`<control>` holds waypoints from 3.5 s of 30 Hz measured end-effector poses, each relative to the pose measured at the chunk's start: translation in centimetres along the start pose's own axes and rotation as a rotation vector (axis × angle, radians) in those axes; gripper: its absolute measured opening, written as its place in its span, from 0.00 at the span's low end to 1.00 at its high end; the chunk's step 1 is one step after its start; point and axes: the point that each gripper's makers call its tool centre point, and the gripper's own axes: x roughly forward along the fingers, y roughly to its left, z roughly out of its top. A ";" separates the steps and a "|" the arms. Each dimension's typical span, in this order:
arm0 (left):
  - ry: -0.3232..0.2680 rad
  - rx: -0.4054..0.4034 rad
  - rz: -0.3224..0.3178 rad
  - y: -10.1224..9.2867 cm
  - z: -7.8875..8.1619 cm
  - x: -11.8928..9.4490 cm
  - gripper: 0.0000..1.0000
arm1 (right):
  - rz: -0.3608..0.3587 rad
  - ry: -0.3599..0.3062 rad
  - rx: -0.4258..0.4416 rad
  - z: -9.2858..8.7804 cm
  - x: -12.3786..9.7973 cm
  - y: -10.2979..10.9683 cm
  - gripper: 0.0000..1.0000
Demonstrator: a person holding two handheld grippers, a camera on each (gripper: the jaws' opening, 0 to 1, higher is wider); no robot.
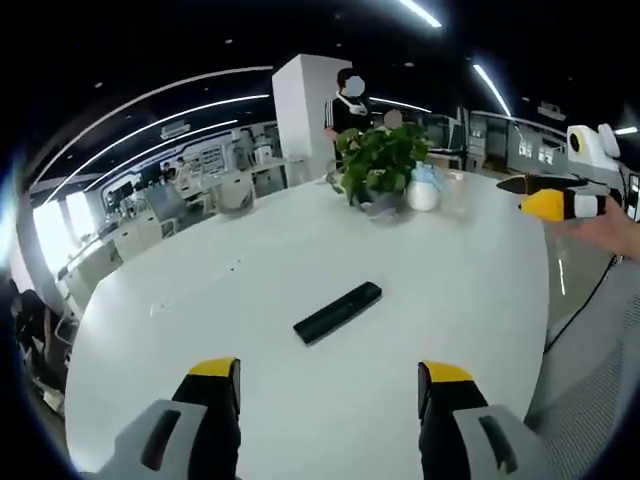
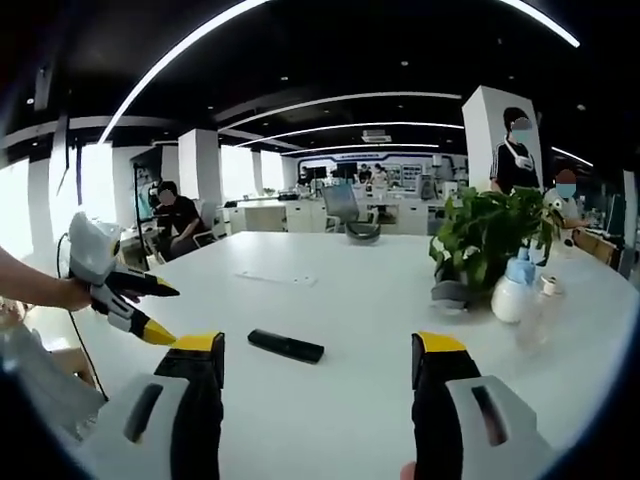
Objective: Press the specified remote control buttons in sequence, fully releasing each button before pressing the next.
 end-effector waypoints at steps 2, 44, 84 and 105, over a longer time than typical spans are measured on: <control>0.021 0.003 -0.015 0.0 0.1 0.7 0.74 | -0.001 -0.008 0.002 0.2 -0.1 -0.1 0.78; 0.311 0.373 -0.256 0.2 0.7 13.6 0.56 | -0.037 -0.008 0.044 0.3 -0.2 -1.3 0.74; 0.586 0.436 -0.455 -0.1 -2.8 16.5 0.37 | -0.054 -0.025 0.096 0.4 -0.4 -2.2 0.67; 0.539 0.454 -0.454 -0.5 -3.0 16.0 0.24 | -0.061 -0.013 0.079 0.3 -0.5 -2.2 0.64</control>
